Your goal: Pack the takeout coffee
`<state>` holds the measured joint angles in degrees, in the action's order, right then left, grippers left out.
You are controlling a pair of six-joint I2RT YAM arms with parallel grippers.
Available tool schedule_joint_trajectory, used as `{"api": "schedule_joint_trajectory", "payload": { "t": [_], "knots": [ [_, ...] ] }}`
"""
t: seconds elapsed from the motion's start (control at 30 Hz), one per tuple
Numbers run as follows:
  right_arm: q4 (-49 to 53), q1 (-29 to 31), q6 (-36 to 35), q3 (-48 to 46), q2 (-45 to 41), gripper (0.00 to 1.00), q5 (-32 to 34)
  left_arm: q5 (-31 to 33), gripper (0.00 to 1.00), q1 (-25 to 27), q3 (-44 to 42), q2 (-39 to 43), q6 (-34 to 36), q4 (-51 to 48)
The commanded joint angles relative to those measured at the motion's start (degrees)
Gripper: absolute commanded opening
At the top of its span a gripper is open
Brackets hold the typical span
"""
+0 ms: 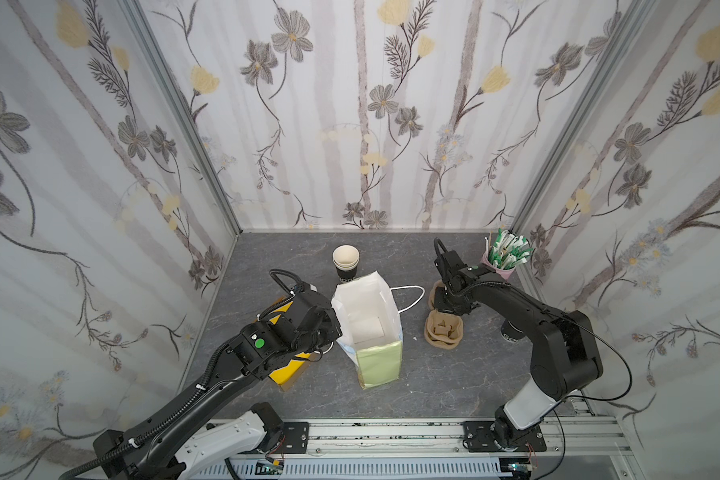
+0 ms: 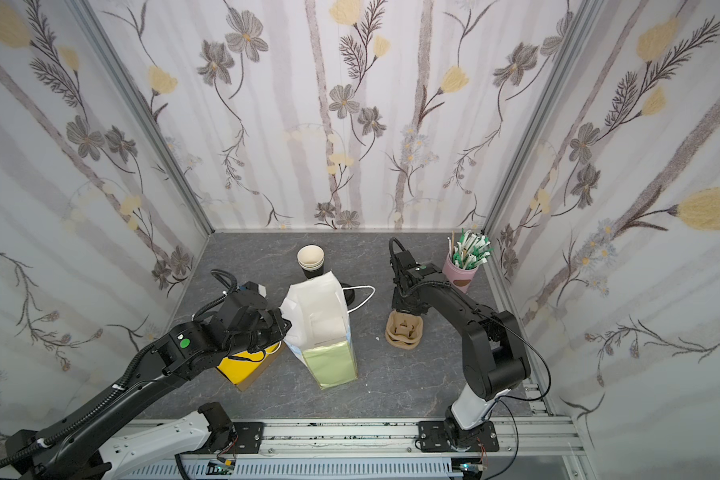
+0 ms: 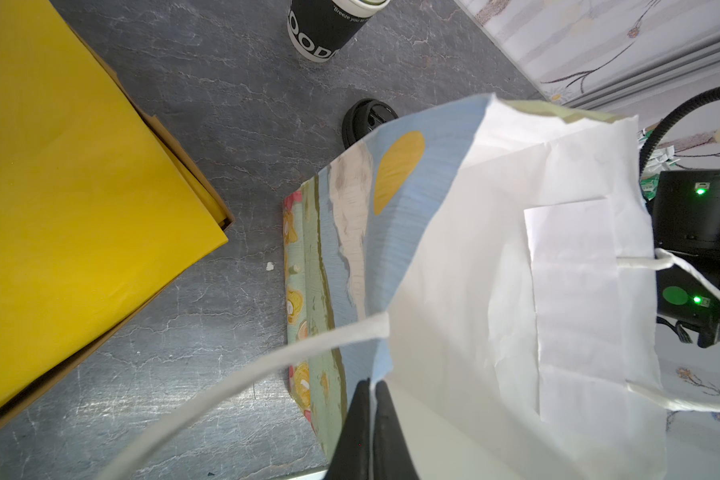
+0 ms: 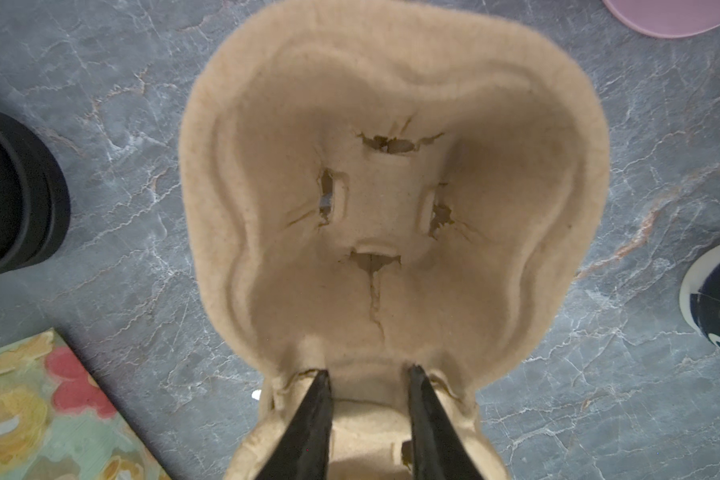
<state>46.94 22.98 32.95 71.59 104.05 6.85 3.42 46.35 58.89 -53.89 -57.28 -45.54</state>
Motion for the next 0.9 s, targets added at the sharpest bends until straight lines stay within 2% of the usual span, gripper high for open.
{"api": "schedule_joint_trajectory", "payload": {
  "t": [0.0, 0.5, 0.87],
  "knots": [
    [1.0, 0.0, 0.5, 1.1, -1.0, 0.3, 1.3, 1.1, 0.0, 0.0, 0.4, -0.1, 0.4, 0.0],
    [8.9, 0.0, 0.2, 5.9, -10.8, 0.3, -0.6, 0.4, 0.0, 0.0, 5.1, -3.4, 5.4, 0.3],
    [17.8, 0.0, 0.1, 15.0, -16.1, 0.31, -3.0, -2.3, 0.0, 0.2, 6.6, -6.5, 7.1, 3.6]
  ]
}}
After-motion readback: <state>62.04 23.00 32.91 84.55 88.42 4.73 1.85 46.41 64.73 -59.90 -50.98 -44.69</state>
